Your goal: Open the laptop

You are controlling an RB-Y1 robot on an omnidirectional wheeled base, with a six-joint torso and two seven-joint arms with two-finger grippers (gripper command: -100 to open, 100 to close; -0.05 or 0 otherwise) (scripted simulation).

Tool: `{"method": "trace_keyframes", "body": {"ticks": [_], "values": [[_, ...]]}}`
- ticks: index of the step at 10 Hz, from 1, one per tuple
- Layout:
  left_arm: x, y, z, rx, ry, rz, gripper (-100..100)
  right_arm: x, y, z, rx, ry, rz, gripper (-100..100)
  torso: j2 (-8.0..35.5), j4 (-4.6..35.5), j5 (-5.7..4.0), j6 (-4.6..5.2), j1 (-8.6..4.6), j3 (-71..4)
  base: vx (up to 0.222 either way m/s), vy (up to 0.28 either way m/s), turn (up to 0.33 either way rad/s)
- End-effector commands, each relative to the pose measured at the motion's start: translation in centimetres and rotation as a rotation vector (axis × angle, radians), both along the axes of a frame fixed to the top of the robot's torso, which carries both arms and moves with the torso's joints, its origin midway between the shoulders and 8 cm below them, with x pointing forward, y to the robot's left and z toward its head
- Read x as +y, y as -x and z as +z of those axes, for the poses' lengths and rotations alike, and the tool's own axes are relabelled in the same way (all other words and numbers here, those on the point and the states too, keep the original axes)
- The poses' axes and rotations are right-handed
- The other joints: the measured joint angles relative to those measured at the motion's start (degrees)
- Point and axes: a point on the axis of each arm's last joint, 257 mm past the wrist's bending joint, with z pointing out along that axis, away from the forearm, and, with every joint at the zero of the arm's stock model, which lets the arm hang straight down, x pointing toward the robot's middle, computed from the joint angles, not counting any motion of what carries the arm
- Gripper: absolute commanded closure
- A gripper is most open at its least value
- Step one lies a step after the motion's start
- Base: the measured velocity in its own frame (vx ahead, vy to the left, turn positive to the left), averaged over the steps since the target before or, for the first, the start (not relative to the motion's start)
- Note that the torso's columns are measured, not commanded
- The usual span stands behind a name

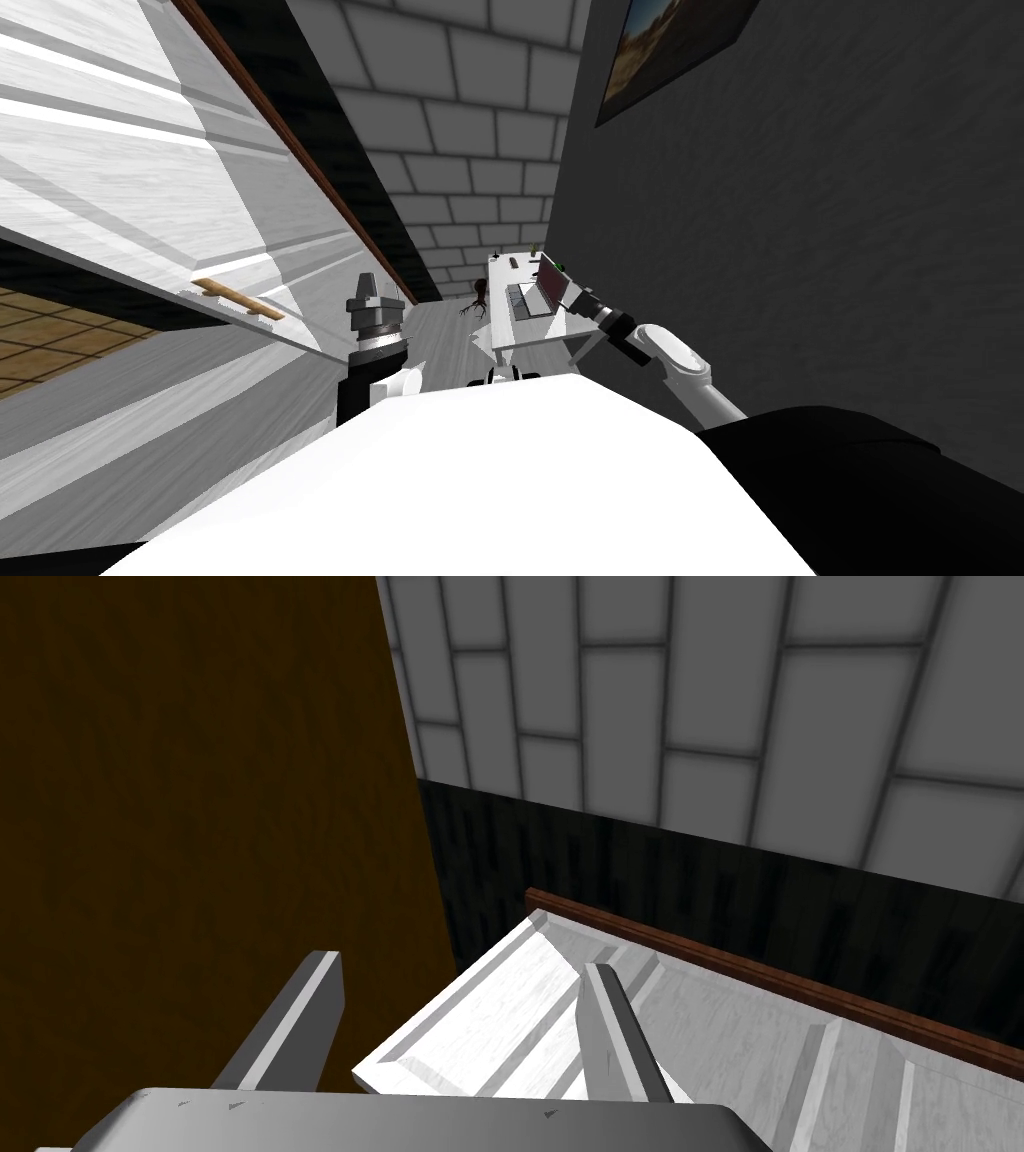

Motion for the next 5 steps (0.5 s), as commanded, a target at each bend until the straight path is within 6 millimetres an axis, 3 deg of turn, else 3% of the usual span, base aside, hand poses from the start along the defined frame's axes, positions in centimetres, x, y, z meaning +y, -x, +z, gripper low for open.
{"method": "trace_keyframes", "body": {"ticks": [1,5], "values": [[0.00,0.00,0.00,0.000,0.000,0.000,0,0.14,0.08,-0.05,0.000,0.001,0.004,-100,-0.03,-0.01,-0.04,-0.01,-0.13,-0.02,0.000,0.000,0.000],[0.00,0.00,0.00,0.000,0.000,0.000,0,0.14,0.08,-0.05,0.000,0.001,0.004,-100,0.01,0.00,0.01,0.02,0.04,0.01,0.000,-0.003,0.010]]}}
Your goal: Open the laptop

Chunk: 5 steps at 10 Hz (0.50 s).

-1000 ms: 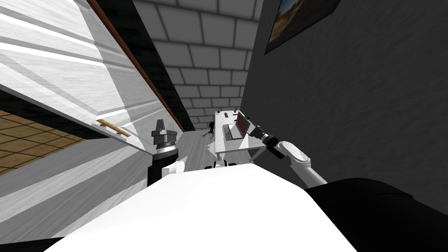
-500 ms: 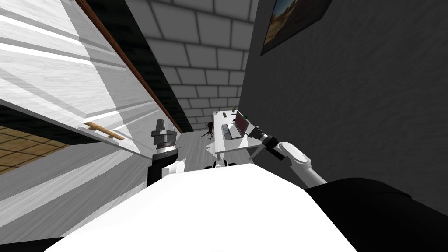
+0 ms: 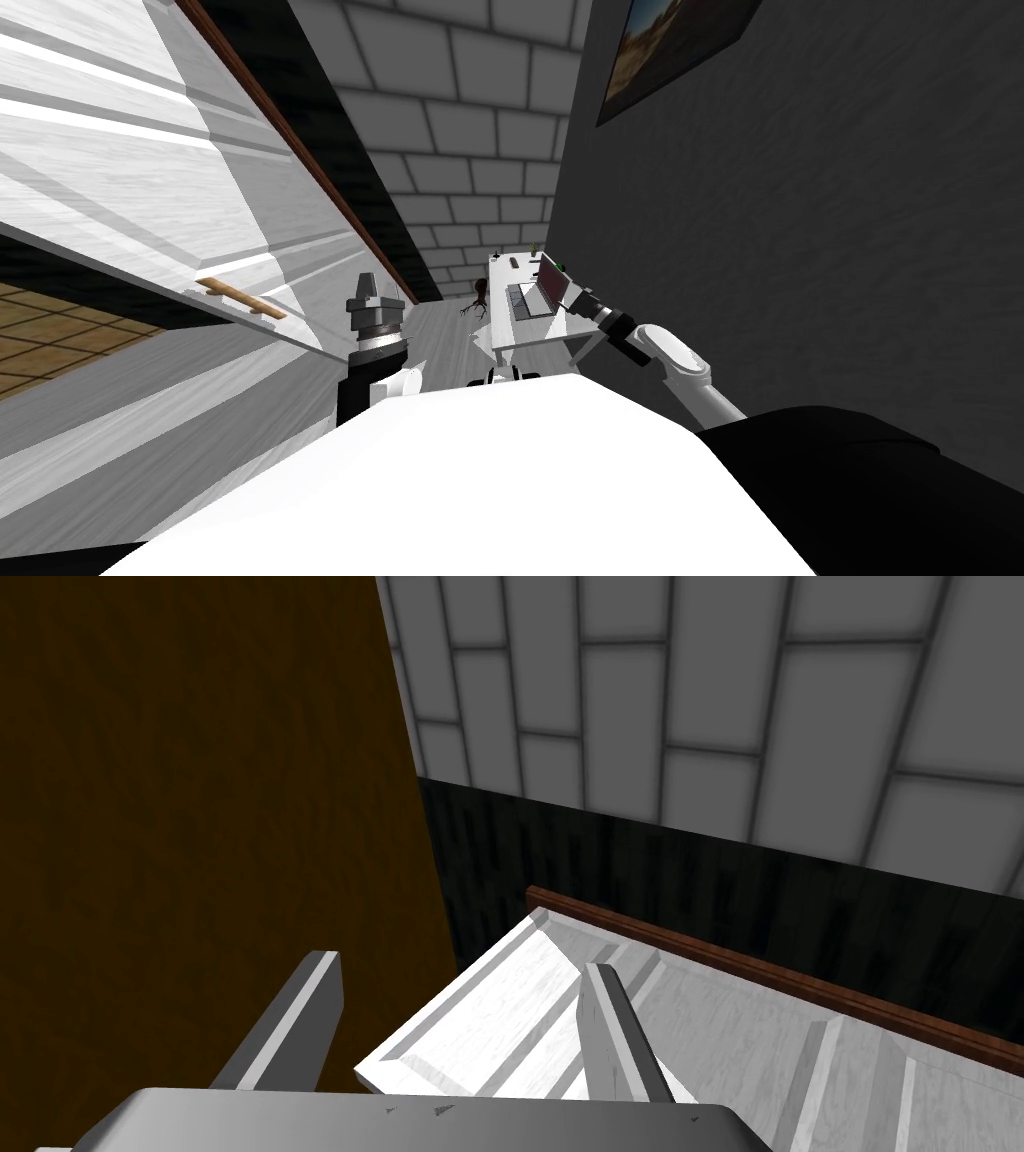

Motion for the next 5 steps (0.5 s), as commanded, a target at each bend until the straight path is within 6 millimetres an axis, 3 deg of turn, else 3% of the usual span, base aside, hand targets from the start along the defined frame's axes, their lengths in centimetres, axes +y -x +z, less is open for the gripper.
{"method": "trace_keyframes", "body": {"ticks": [1,2,3,5], "values": [[0.0,0.0,0.0,0.000,0.000,0.000,0,0.0,0.0,0.0,0.000,0.000,0.000,-100,0.00,0.00,0.00,0.00,0.00,0.00,-0.001,0.006,-0.018],[0.0,0.0,0.0,0.000,0.000,0.000,0,0.0,0.0,0.0,0.000,0.000,0.000,-100,0.01,0.00,0.00,0.01,0.02,0.00,-0.001,0.006,-0.016],[0.0,0.0,0.0,0.000,0.000,0.000,0,-1.6,-0.8,-0.1,0.002,0.002,-0.036,-100,0.00,0.00,0.00,0.00,0.00,0.00,-0.053,-0.005,0.214],[0.0,0.0,0.0,0.000,0.000,0.000,0,-4.8,-2.2,-0.2,0.006,0.005,-0.109,-100,0.30,0.08,-0.02,-0.03,-0.08,0.18,-0.163,-0.017,0.432]]}}
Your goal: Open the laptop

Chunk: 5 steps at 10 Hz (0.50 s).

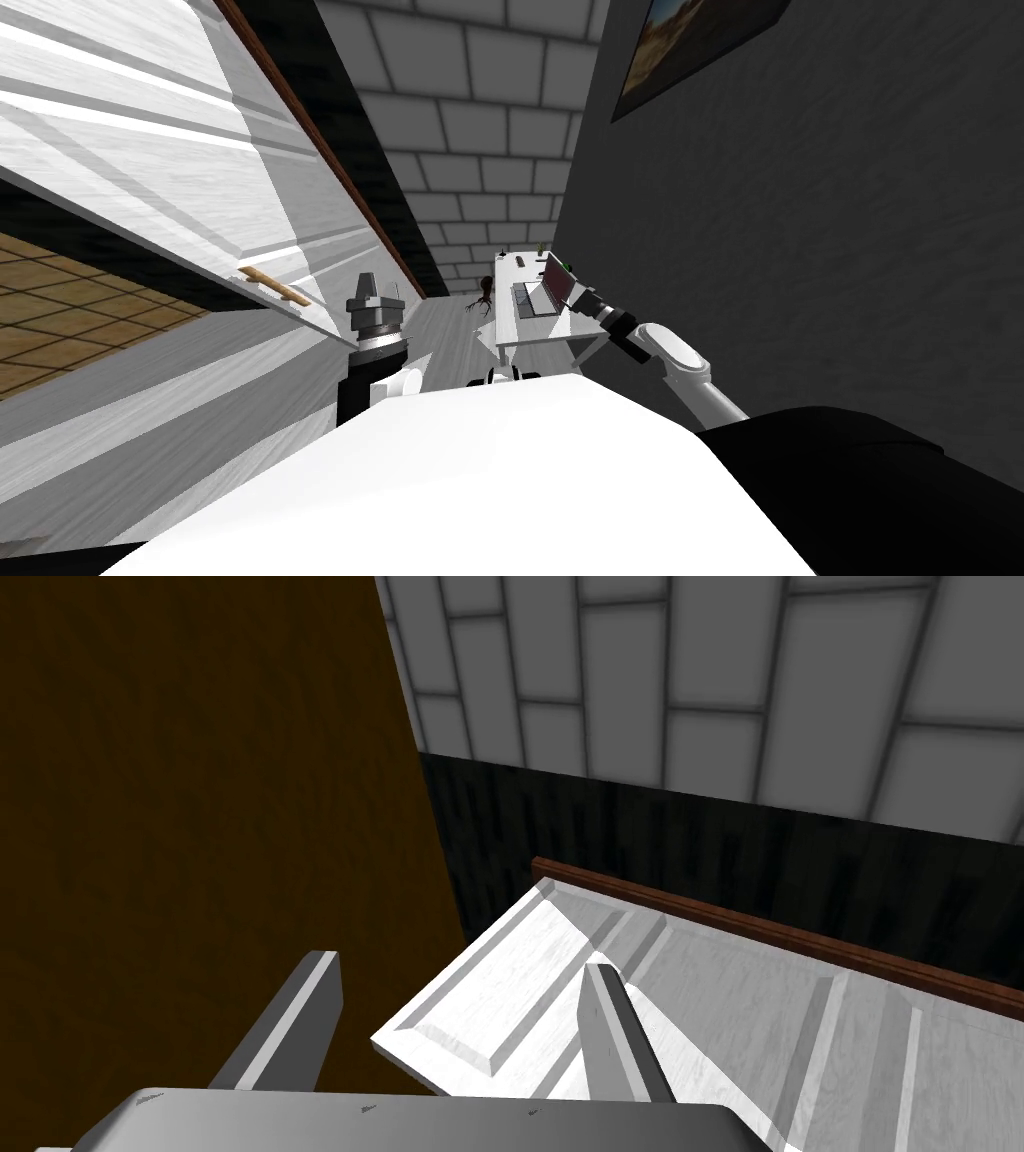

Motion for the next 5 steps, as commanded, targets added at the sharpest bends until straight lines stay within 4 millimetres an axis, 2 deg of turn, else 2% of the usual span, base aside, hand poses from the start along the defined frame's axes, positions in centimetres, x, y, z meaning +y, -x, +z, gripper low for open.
{"method": "trace_keyframes", "body": {"ticks": [1,2,3,4,5], "values": [[0.0,0.0,0.0,0.000,0.000,0.000,0,-4.2,-2.0,0.1,0.003,0.003,-0.097,-100,0.04,0.02,0.01,0.02,0.05,0.04,-0.197,-0.016,0.409],[0.0,0.0,0.0,0.000,0.000,0.000,0,-5.6,-2.6,0.3,0.000,0.003,-0.131,-100,-0.08,-0.01,0.01,0.06,0.03,-0.04,-0.167,-0.028,0.341],[0.0,0.0,0.0,0.000,0.000,0.000,0,-5.8,-2.6,0.1,0.003,0.003,-0.134,-100,-0.32,-0.08,-0.01,0.06,-0.04,-0.18,-0.108,-0.010,0.088],[0.0,0.0,0.0,0.000,0.000,0.000,0,-7.5,-3.1,0.2,0.002,0.003,-0.171,-100,-0.54,-0.15,0.01,0.10,0.03,-0.33,-0.093,-0.004,0.256],[0.0,0.0,0.0,0.000,0.000,0.000,0,-9.1,-3.7,0.3,0.002,0.002,-0.209,-100,-0.56,-0.17,0.02,-0.02,0.08,-0.35,-0.133,0.025,0.389]]}}
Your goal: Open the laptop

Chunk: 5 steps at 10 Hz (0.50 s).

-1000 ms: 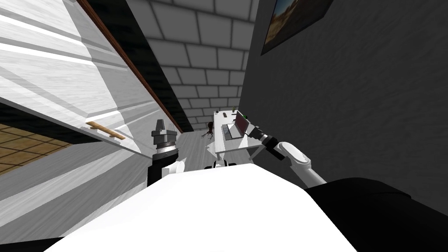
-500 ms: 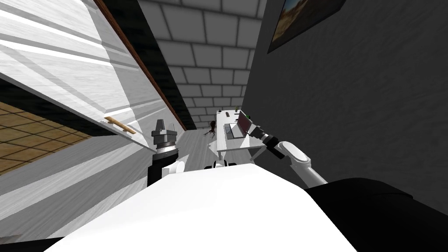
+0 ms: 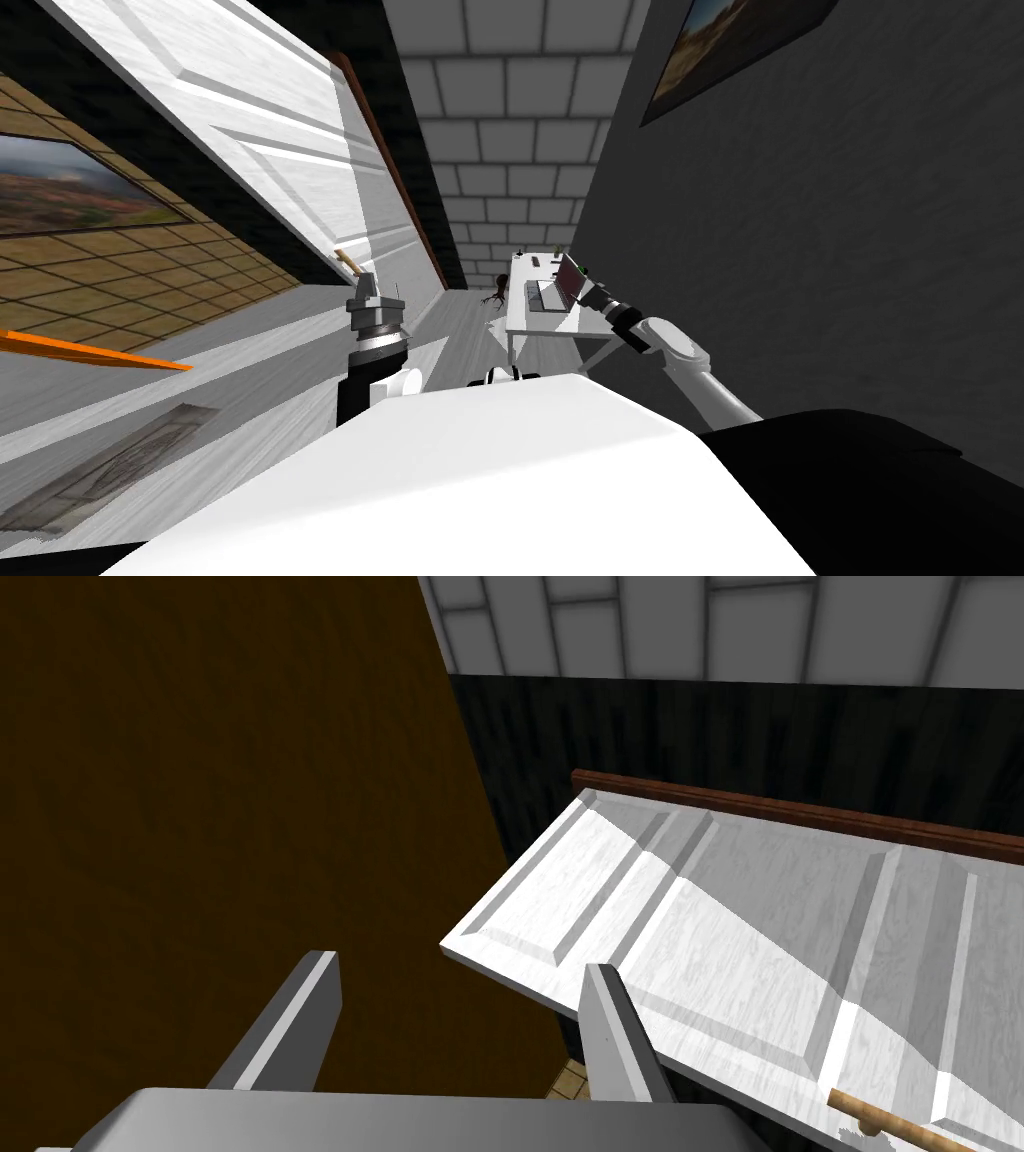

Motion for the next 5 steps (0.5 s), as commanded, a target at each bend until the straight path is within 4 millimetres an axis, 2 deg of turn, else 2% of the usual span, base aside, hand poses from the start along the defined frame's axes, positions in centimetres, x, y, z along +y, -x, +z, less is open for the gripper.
{"method": "trace_keyframes", "body": {"ticks": [1,2,3,4,5], "values": [[0.0,0.0,0.0,0.000,0.000,0.000,0,-3.9,-1.3,0.8,-0.009,-0.002,-0.090,-100,0.21,0.06,0.03,0.03,0.11,0.12,-0.176,0.041,0.377],[0.0,0.0,0.0,0.000,0.000,0.000,0,-4.2,-1.3,0.5,-0.004,-0.002,-0.097,-100,0.42,0.13,0.04,0.05,0.10,0.26,-0.115,0.023,0.100],[0.0,0.0,0.0,0.000,0.000,0.000,0,-5.9,-1.7,0.6,-0.006,-0.004,-0.135,-100,0.28,0.11,0.00,0.14,-0.06,0.20,-0.093,0.027,0.227],[0.0,0.0,0.0,0.000,0.000,0.000,0,-7.6,-2.1,0.8,-0.008,-0.006,-0.173,-100,0.19,0.06,-0.02,0.02,-0.06,0.12,-0.135,0.003,0.383],[0.0,0.0,0.0,0.000,0.000,0.000,0,-6.4,-2.2,0.7,-0.007,-0.004,-0.148,-100,0.26,0.08,-0.03,0.02,-0.12,0.16,-0.065,-0.006,0.080]]}}
